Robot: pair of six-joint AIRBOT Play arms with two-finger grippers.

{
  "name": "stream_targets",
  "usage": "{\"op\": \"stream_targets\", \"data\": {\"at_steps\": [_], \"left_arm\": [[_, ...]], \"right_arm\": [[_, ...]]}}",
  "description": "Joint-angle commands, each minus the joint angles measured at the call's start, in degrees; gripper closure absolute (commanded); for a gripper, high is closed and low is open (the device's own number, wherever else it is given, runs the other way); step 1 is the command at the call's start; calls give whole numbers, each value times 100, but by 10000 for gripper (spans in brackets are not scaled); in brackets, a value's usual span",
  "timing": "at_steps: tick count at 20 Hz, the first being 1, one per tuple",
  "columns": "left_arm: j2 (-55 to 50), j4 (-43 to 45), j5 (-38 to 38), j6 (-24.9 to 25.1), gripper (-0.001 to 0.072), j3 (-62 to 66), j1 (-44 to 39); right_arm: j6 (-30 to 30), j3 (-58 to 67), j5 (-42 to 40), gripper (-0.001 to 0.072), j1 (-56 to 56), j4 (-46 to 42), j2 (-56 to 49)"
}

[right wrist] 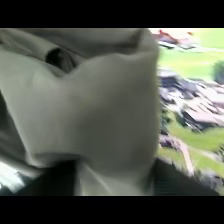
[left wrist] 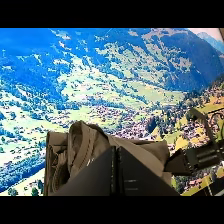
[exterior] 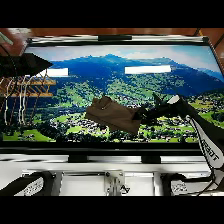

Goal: Fold the shirts.

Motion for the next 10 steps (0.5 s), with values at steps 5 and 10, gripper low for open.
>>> {"op": "stream_targets", "data": {"at_steps": [5,10], "left_arm": [[-4,2,7,-22,674,-2,4],[-4,2,28,-20,673,-2,4]], "right_arm": [[-654,669,46,654,-232,505,470],[619,3062,1779,654,-1268,455,1071]]}}
